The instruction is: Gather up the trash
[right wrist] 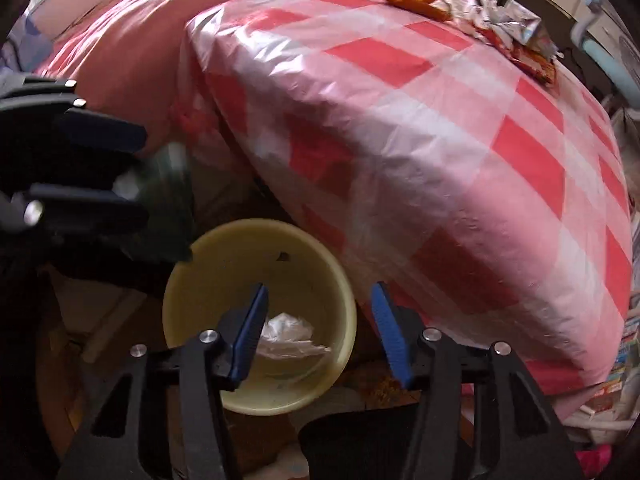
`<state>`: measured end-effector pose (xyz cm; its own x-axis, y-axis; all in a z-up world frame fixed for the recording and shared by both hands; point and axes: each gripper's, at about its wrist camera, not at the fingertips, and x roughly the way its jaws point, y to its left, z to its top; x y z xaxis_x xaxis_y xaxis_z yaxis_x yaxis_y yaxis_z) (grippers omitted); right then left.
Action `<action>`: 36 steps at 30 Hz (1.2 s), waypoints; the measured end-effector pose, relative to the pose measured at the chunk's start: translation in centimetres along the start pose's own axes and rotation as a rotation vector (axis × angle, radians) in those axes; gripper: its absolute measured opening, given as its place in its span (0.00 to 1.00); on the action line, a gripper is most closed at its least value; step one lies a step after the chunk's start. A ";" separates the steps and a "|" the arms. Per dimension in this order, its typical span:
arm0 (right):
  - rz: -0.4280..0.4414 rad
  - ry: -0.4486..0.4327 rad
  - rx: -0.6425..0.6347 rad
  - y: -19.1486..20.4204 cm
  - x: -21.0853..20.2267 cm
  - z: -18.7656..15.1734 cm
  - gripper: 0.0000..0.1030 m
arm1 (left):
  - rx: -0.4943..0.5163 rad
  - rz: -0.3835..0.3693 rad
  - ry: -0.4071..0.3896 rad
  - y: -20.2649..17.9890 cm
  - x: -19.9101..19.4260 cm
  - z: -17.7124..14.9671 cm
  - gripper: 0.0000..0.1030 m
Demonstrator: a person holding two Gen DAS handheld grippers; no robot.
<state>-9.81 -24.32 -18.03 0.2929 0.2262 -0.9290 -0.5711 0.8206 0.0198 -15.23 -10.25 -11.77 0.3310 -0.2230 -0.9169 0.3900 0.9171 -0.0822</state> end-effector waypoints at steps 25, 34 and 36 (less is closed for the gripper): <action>-0.144 -0.608 0.234 -9.9 -11.6 8.2 0.90 | -0.273 0.329 -0.568 9.7 -9.3 14.6 0.93; -0.130 -0.572 0.252 -10.3 -10.9 8.3 0.90 | -0.345 0.294 -0.481 11.6 -6.3 14.0 0.93; -0.142 -0.564 0.248 -10.4 -10.9 8.1 0.90 | -0.334 0.290 -0.470 11.2 -6.1 13.9 0.93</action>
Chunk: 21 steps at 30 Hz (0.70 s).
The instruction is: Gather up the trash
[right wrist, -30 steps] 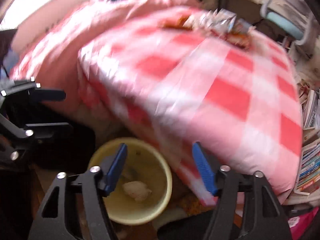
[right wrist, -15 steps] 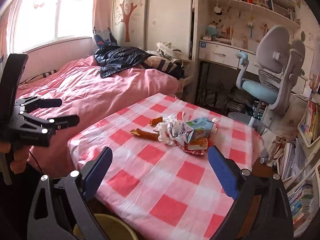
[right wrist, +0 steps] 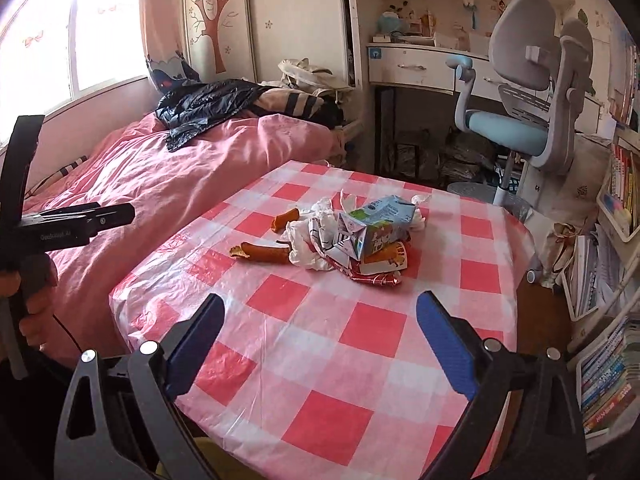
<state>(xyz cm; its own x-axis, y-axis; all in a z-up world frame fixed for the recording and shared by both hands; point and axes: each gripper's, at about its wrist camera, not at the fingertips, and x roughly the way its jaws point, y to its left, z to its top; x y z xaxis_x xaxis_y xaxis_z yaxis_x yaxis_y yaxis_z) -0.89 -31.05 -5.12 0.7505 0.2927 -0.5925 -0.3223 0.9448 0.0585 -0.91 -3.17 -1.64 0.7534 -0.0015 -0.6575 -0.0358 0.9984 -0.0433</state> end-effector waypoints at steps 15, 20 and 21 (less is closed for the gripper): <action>-0.032 0.030 0.013 -1.0 0.4 -0.4 0.90 | -0.010 -0.018 0.031 0.0 0.7 -0.5 0.93; -0.033 0.037 0.004 -0.9 0.6 -0.5 0.90 | -0.007 -0.028 0.032 -0.2 0.7 -0.5 0.93; -0.034 0.038 0.003 -0.9 0.6 -0.5 0.90 | -0.006 -0.030 0.033 -0.3 0.7 -0.5 0.93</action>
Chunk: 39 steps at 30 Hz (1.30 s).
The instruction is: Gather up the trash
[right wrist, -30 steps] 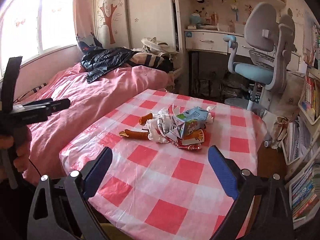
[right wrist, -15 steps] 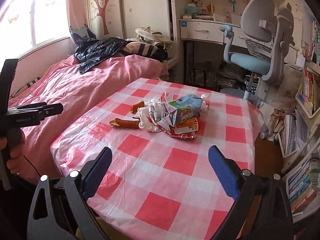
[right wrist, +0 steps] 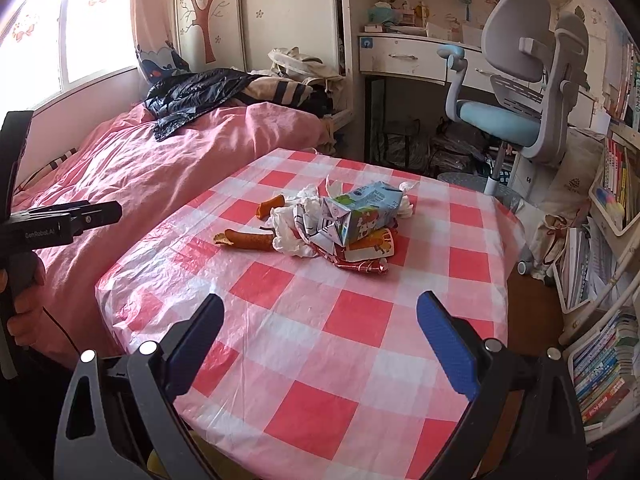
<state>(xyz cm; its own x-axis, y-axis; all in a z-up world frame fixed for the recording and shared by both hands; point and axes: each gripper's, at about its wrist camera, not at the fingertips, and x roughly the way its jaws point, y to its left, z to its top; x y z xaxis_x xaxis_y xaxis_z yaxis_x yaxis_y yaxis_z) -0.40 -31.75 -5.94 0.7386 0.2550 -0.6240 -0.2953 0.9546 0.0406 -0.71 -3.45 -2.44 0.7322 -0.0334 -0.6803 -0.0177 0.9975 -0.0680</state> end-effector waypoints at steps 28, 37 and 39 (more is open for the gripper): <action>-0.006 0.011 -0.053 1.2 1.2 0.3 0.90 | 0.078 -0.010 0.032 -0.4 1.5 1.2 0.93; 0.036 0.050 -0.051 1.1 3.9 0.8 0.90 | 0.188 -0.061 0.120 -1.7 6.8 2.1 0.91; 0.046 0.070 -0.062 1.4 4.4 0.7 0.90 | 0.249 -0.078 0.136 -2.7 8.3 2.0 0.87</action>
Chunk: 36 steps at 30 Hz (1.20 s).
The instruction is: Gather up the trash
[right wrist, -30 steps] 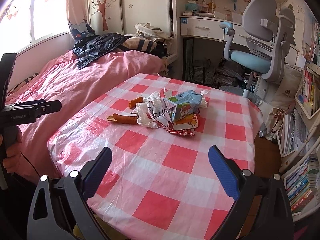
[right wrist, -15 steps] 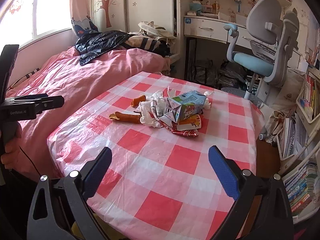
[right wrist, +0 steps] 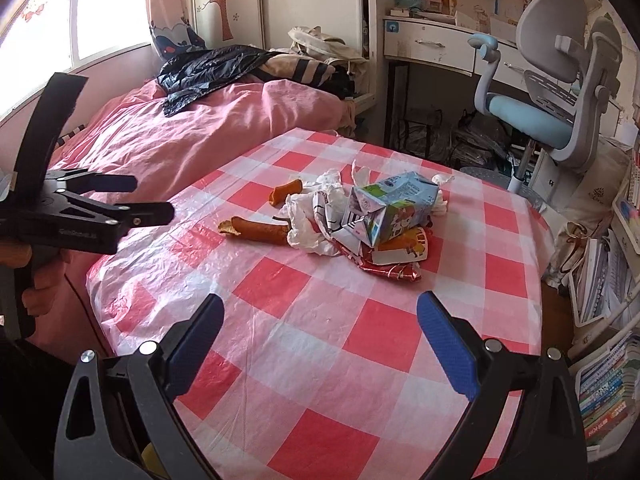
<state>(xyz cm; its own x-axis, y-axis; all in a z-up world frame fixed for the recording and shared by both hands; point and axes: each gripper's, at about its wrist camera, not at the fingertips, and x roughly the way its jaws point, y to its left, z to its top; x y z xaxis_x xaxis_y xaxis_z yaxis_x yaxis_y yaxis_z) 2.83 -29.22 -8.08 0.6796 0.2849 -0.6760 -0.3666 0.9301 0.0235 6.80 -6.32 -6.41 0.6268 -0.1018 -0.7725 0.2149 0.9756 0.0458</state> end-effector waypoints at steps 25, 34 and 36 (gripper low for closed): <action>0.097 0.067 0.035 -0.8 2.3 0.5 0.89 | 0.211 -0.115 0.166 -4.0 9.9 3.0 0.17; 0.175 0.107 -0.058 2.2 6.1 1.9 0.69 | -0.250 -0.152 0.020 6.7 0.6 4.7 0.17; 0.173 0.115 -0.073 2.7 7.5 2.5 0.66 | -0.276 -0.154 0.000 7.4 0.0 4.8 0.17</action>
<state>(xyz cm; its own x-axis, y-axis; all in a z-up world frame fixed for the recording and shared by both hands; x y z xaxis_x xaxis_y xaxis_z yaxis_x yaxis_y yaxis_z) 8.50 -23.97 -11.28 0.5271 0.4067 -0.7461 -0.5197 0.8490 0.0957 11.99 -0.05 -3.02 0.6023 -0.2528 -0.7572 0.0960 0.9646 -0.2457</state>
